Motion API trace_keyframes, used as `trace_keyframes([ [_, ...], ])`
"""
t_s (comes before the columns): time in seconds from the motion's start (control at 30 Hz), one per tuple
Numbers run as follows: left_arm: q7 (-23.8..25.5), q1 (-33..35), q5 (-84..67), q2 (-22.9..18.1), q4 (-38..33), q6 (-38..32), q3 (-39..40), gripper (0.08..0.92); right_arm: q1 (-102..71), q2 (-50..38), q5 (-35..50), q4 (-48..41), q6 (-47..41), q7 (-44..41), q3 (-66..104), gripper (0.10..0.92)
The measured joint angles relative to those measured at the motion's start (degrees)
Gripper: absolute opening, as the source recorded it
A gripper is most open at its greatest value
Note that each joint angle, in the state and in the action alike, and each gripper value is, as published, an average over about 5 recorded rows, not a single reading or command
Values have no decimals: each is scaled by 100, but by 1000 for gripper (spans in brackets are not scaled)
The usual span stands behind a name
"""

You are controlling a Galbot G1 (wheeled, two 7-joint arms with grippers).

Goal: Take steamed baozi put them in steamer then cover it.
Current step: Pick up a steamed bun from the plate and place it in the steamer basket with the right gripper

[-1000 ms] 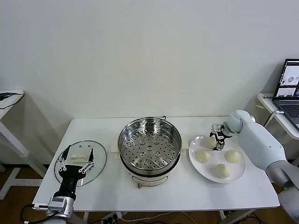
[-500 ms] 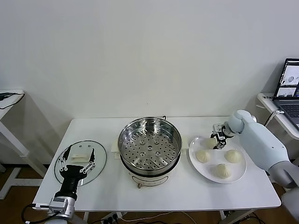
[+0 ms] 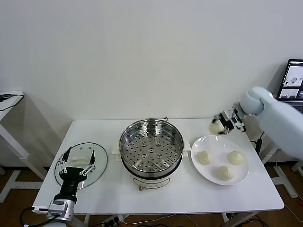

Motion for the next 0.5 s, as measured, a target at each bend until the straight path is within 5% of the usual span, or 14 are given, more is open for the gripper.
trace_keyframes([
  [0.5,23,37,-11,86,-44,25,-171,823,1794,1045,324,1024,1241,349,-1878,653],
])
